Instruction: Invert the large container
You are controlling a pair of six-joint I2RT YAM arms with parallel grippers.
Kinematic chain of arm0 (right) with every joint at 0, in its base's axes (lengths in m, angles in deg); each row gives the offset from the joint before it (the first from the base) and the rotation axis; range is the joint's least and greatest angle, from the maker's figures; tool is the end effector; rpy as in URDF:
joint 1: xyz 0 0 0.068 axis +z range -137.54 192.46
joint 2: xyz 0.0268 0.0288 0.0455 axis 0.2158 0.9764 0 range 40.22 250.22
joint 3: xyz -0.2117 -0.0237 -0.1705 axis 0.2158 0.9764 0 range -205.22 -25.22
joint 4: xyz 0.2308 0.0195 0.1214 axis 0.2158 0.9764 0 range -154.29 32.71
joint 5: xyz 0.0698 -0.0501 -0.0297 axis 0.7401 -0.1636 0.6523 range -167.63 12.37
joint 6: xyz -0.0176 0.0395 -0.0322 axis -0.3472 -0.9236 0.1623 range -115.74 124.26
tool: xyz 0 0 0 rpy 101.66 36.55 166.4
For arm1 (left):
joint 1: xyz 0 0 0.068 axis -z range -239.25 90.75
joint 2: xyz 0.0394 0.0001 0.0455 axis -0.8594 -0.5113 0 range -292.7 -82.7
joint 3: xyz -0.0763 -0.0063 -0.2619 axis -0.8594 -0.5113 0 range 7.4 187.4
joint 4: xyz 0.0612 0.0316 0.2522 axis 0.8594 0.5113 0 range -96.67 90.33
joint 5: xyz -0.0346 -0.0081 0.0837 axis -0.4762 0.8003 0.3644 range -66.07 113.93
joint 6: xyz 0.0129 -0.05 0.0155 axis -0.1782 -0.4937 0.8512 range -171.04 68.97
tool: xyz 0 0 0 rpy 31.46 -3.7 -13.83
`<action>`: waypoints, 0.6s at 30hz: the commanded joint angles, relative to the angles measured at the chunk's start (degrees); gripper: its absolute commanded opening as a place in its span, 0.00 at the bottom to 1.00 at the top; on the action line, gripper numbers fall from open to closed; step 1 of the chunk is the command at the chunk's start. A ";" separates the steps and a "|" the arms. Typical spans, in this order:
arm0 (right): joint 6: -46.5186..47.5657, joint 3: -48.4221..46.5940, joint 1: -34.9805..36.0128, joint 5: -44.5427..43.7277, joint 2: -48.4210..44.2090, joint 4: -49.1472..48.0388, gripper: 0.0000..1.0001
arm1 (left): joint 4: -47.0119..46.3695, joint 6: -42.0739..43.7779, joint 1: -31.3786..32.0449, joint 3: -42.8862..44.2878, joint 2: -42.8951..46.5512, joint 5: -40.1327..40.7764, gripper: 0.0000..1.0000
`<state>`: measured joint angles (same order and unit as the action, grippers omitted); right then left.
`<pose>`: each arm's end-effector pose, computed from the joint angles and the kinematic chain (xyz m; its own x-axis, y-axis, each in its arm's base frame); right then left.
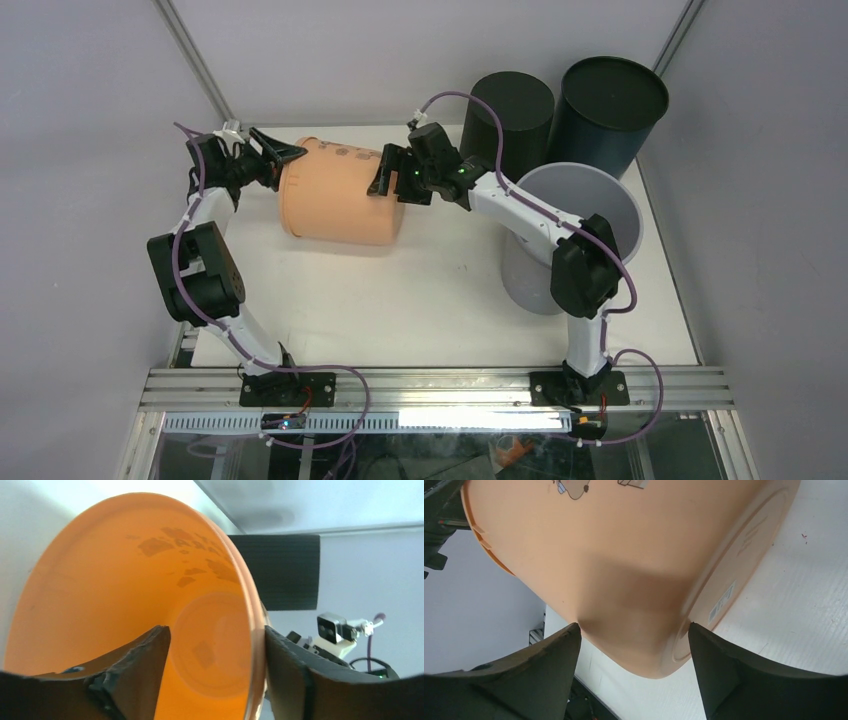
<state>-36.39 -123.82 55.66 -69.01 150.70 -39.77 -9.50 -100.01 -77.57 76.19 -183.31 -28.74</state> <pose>0.3261 0.3136 0.3043 -0.8264 0.1076 -0.5528 -0.2984 0.7488 0.5918 0.3811 0.0964 0.2485 -0.6563 -0.6992 -0.2835 -0.0389 0.4066 -0.9128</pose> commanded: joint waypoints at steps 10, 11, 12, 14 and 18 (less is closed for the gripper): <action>-2.18 -0.81 0.04 1.05 -1.24 -4.44 0.81 | 32.15 22.85 4.13 9.61 4.90 28.29 0.76; -2.24 -0.75 0.04 1.11 -1.27 -4.39 0.81 | 33.36 23.67 4.59 10.42 5.67 30.00 0.74; -2.32 -0.68 0.04 1.05 -1.38 -4.36 0.81 | 33.75 24.34 5.02 11.00 6.43 30.90 0.73; -2.33 -0.65 -1.09 1.05 -1.40 -4.38 0.81 | 34.59 25.51 5.60 11.95 7.56 30.84 0.72; -2.26 -0.62 -1.36 1.12 -1.25 -4.13 0.81 | 36.79 25.96 6.78 13.44 7.19 27.64 0.62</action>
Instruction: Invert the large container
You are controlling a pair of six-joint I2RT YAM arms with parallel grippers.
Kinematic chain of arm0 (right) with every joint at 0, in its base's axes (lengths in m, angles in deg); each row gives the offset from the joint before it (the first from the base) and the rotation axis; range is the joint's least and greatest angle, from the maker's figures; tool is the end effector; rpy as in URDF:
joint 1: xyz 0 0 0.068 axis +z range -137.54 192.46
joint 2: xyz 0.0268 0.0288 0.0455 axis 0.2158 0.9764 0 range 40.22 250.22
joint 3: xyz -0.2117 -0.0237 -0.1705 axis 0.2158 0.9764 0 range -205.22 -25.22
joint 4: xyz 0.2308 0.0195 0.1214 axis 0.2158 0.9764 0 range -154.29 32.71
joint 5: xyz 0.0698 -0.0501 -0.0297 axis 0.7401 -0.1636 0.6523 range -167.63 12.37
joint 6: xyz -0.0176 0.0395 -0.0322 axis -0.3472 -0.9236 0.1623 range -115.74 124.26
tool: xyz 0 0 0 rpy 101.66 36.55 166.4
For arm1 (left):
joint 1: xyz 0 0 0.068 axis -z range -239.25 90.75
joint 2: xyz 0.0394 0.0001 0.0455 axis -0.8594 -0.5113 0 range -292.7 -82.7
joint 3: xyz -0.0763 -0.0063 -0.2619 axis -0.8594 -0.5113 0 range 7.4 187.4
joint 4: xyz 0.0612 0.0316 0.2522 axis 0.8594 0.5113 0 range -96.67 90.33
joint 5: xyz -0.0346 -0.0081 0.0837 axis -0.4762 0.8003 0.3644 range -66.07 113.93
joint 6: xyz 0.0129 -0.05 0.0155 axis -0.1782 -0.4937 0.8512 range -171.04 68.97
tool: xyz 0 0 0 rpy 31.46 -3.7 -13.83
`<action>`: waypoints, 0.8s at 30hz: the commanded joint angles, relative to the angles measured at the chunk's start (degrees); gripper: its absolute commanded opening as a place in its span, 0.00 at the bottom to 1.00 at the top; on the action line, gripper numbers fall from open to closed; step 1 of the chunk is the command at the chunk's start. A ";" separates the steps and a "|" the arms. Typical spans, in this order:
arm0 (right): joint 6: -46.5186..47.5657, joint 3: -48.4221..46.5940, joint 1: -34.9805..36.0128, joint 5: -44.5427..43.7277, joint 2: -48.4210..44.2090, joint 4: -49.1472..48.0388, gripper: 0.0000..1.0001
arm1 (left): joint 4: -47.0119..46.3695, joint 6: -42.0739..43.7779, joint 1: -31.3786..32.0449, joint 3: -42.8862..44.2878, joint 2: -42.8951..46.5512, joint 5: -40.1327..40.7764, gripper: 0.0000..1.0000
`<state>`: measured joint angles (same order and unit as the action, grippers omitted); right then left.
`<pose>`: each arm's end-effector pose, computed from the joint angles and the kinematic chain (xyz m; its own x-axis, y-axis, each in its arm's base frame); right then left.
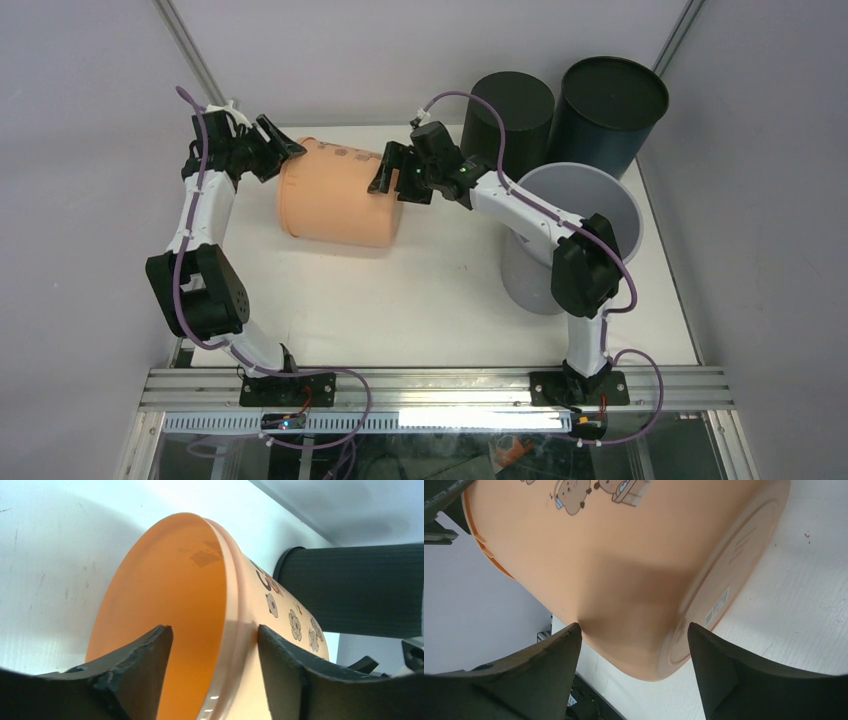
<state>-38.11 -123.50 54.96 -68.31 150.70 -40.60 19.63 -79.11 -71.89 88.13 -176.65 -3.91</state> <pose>0.3300 0.3103 0.3037 -0.8338 0.1380 -0.5346 -0.2727 0.7389 0.6161 0.3665 0.0651 0.3122 -0.6223 -0.5660 -0.5408 -0.1529 0.7654 -0.6251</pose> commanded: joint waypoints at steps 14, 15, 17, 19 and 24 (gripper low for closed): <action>-0.83 -3.02 -0.88 3.59 1.44 -5.56 0.80 | 9.41 4.31 1.78 3.12 1.41 2.17 0.00; -0.83 -3.10 -0.92 3.96 1.64 -5.65 0.79 | 9.50 4.26 1.80 3.04 1.48 2.28 0.00; -0.92 -2.78 -0.99 4.82 1.78 -6.57 0.79 | 9.64 4.41 1.83 2.80 1.70 2.58 0.00; -0.91 -2.79 -1.08 5.56 1.78 -6.91 0.78 | 9.57 4.43 1.83 2.46 2.04 2.42 0.00; -0.96 -2.66 -1.19 5.68 0.12 -6.70 0.78 | 6.98 3.09 2.85 1.26 1.78 -3.38 0.00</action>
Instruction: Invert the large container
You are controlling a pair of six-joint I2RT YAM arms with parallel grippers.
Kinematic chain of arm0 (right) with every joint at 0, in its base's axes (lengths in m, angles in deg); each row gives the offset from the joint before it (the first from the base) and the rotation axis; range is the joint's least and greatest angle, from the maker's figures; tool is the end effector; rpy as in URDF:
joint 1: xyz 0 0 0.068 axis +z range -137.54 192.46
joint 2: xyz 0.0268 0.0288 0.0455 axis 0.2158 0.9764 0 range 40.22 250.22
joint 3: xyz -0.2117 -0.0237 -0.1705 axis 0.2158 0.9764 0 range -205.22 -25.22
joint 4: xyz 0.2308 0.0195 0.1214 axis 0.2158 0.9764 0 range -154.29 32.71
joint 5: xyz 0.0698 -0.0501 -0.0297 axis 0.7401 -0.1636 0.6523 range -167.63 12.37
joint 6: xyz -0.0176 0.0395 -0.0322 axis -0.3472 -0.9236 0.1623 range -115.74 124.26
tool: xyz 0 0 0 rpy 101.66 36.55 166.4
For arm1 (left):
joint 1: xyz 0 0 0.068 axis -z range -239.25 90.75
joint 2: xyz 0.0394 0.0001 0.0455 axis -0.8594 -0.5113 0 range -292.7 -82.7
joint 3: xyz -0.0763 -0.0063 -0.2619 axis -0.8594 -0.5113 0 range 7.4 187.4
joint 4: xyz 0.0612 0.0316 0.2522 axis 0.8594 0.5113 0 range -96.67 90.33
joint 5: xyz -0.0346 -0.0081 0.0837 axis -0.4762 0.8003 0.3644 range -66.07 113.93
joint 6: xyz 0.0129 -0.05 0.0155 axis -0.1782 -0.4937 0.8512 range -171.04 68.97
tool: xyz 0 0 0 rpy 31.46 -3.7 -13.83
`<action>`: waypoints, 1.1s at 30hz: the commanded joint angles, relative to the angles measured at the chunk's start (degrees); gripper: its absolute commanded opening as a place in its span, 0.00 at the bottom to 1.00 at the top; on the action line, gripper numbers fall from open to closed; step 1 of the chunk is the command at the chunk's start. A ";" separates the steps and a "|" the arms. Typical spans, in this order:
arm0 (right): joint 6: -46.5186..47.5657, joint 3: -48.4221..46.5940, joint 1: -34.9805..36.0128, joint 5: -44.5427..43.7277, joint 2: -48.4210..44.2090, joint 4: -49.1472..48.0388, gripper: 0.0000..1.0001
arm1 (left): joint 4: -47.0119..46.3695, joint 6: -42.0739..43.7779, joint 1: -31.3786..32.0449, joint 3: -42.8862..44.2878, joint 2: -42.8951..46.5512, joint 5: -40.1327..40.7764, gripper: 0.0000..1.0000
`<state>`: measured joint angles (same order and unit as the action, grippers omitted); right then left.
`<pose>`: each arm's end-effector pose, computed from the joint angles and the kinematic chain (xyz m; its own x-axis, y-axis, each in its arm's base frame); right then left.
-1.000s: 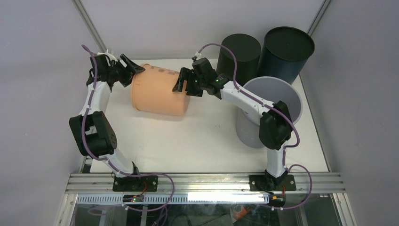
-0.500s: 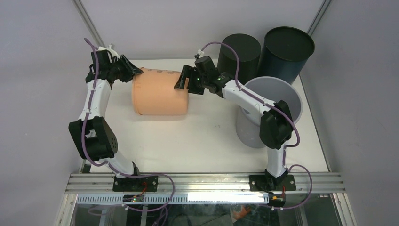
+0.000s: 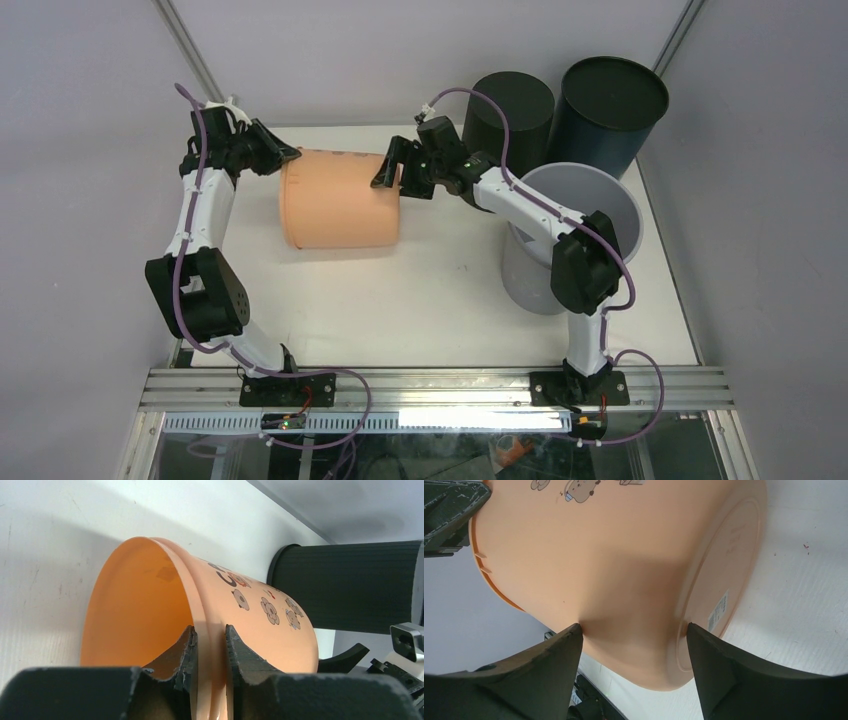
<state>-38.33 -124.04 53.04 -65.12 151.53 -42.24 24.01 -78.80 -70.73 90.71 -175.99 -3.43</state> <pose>0.3426 0.3036 0.3034 -0.8385 0.1517 -0.5234 -0.2759 0.7100 0.6479 0.3630 0.0570 0.3249 -0.6419 -0.5525 -0.5318 -0.1516 0.7713 -0.6182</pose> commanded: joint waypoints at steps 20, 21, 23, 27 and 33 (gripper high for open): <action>1.71 12.96 -5.91 -6.13 -16.62 0.42 0.78 | -14.57 -9.73 18.49 -1.89 -4.50 -9.51 0.59; 1.76 12.96 -6.00 -5.91 -16.45 0.45 0.78 | -10.90 -6.84 18.45 0.74 -4.71 -7.07 0.68; 1.73 12.81 -6.11 -5.38 -16.03 0.41 0.78 | -4.57 -1.56 18.66 4.02 -4.83 -1.74 0.79; 2.14 12.06 -6.16 -5.04 -15.40 0.53 0.78 | 0.90 3.10 18.98 5.69 -2.55 7.94 0.82; 2.24 11.82 -6.37 -4.91 -15.07 0.72 0.78 | 3.49 6.21 19.36 6.21 1.73 17.85 0.77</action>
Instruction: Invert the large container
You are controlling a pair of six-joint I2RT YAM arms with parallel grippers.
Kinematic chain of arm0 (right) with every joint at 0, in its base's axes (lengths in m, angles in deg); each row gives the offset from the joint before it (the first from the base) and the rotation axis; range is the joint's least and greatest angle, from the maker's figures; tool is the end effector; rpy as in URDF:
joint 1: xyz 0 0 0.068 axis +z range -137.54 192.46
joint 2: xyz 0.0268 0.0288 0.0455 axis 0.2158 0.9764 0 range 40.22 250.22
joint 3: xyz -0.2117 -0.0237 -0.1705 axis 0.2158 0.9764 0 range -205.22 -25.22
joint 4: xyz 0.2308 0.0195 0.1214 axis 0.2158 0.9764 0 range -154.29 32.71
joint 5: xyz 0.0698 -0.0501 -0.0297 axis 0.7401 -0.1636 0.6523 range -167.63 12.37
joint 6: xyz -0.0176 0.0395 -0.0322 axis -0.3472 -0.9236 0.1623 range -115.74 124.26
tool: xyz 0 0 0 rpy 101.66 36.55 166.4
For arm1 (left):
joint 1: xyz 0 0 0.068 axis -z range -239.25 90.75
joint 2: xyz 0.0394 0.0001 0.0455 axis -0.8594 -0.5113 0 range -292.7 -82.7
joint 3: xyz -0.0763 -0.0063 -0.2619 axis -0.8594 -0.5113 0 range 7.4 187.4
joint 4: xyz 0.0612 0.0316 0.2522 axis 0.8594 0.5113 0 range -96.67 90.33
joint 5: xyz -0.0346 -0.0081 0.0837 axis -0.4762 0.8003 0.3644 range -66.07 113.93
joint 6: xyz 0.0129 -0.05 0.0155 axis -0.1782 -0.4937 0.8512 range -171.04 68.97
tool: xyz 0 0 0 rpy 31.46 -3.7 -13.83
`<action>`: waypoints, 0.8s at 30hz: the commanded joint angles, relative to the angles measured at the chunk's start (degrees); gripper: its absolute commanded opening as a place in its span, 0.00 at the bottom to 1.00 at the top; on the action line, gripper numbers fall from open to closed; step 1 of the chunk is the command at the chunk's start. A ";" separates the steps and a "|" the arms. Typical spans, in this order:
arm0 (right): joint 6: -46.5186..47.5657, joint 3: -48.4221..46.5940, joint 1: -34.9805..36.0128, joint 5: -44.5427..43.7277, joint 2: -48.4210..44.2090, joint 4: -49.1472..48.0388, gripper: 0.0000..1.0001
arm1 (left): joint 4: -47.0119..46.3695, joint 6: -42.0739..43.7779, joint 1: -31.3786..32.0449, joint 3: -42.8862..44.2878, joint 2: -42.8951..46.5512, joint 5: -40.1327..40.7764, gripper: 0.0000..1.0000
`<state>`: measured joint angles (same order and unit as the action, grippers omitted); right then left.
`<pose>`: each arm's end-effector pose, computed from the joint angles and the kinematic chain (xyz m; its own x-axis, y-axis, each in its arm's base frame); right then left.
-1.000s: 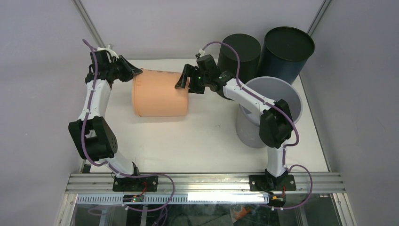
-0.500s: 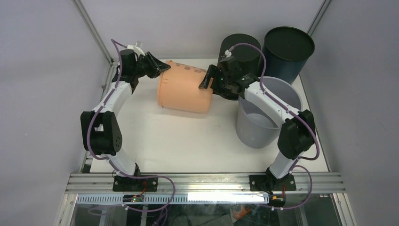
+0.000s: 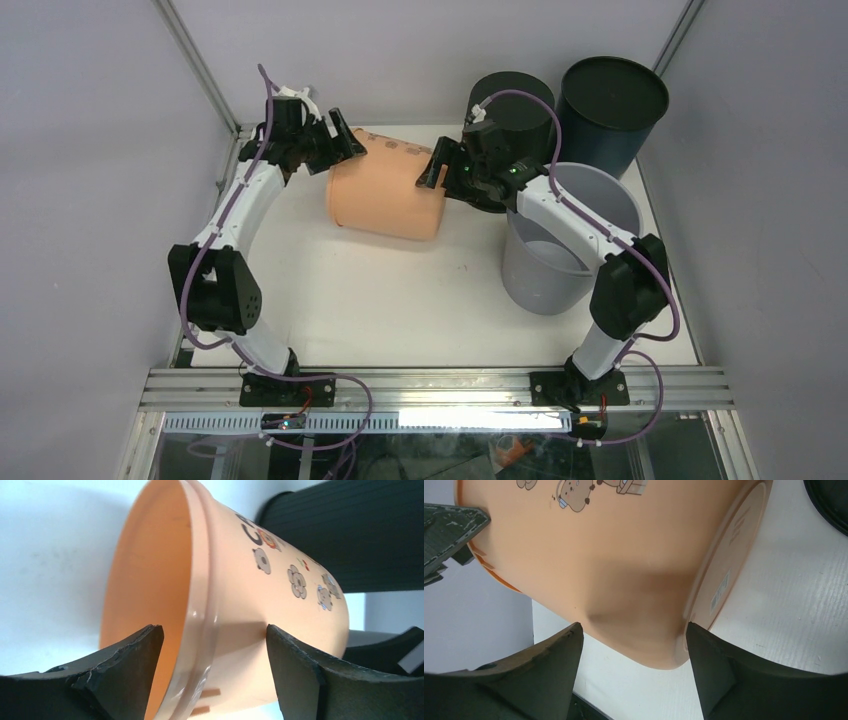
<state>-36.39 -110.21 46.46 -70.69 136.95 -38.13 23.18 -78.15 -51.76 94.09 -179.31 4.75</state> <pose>0.3203 0.2213 0.3174 -0.7994 0.2408 -0.5504 -0.1494 0.8077 0.5704 0.3801 -0.0618 0.3238 -0.7348 -0.3375 -0.5884 0.0433 0.8423 -0.5372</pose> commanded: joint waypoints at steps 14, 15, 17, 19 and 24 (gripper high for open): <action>0.21 -2.79 0.17 0.79 0.03 -2.73 0.78 | 5.40 9.52 1.78 3.30 6.04 12.38 0.53; 0.15 -2.85 0.17 0.87 0.10 -2.77 0.78 | 5.41 9.81 1.97 3.26 6.03 13.15 0.49; 0.16 -2.94 0.10 0.96 0.19 -2.73 0.78 | 5.40 10.09 2.13 3.13 6.24 14.62 0.36; 0.04 -2.99 0.16 1.04 0.29 -2.71 0.78 | 5.44 10.35 2.16 3.03 6.48 15.85 0.24; -0.13 -2.88 0.06 1.04 0.23 -2.73 0.78 | 6.14 11.18 2.13 3.21 6.70 18.05 0.00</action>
<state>-36.34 -110.49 46.29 -70.58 137.43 -38.35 27.96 -69.12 -50.17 96.04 -174.68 19.02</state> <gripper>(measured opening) 0.781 0.079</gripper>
